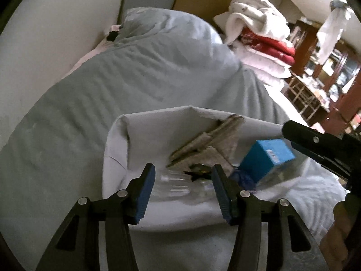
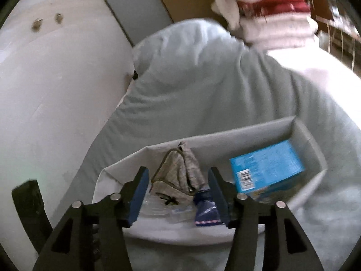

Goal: Organize objects
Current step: 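Carry the checkered cloth into the white basket and release it, then grasp the orange-capped food pouch with the right gripper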

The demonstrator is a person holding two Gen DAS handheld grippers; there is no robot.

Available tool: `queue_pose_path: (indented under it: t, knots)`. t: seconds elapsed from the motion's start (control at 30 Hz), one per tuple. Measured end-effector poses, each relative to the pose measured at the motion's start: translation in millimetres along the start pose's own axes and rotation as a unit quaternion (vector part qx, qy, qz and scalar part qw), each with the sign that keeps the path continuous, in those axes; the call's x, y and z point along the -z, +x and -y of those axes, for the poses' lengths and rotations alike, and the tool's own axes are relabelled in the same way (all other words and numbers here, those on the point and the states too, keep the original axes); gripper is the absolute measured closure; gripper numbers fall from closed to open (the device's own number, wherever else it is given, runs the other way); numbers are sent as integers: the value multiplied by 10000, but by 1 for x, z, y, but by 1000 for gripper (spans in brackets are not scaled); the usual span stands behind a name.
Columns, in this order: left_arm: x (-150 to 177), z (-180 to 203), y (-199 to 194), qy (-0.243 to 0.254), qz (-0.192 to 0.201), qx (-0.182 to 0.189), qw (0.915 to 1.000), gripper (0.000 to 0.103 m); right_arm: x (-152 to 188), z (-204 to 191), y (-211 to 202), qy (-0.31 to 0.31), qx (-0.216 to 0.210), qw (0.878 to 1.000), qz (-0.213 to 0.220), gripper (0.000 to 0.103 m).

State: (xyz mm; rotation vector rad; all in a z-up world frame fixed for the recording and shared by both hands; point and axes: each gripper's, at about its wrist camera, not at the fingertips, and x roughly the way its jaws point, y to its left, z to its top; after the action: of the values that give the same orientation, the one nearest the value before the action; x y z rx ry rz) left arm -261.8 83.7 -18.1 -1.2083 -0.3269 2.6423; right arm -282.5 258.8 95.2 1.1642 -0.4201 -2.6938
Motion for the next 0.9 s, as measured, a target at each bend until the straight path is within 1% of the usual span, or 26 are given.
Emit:
queue_pose_path:
  t: [0.07,0.17,0.23,0.27,0.33,0.47,0.57,0.67,0.73,0.83,0.87,0.9]
  knots:
    - [3,5,-6,83,68,102,9999,51,6,-1,-12,-152,30,9999,-6,48]
    - [6,11,-15,189,139,180,9996,51,21,3,-30,-372,-86,9991,-175,48]
    - [5,12,-19,210,160,239,9994,51,33,8,-45,-432,-182,9984,-303,48]
    - [5,13,-22,225,162,246,9993,51,33,8,-46,-432,-208,9982,-356,48]
    - [4,16,-27,274,180,220,9992,51,48,16,-56,-408,-279,9973,-551,48]
    - [1,29,-46,388,246,66,9989,51,61,24,-69,-338,-447,9946,-874,48]
    - [4,37,-58,461,215,-10,9987,51,68,25,-70,-244,-408,9926,-1115,48]
    - [14,37,-65,397,138,45,9991,48,74,27,-71,-153,-314,9906,-1321,48]
    - [25,33,-67,373,89,59,9992,48,77,29,-71,-87,-259,9887,-1472,48]
    - [44,24,-63,259,-59,-38,9996,48,87,33,-70,64,-207,9851,-1706,48]
    - [50,20,-60,186,-135,-41,9997,48,92,34,-69,136,-268,9825,-1841,48]
    - [55,17,-57,140,-205,-45,9997,48,95,34,-69,139,-342,9814,-1883,48]
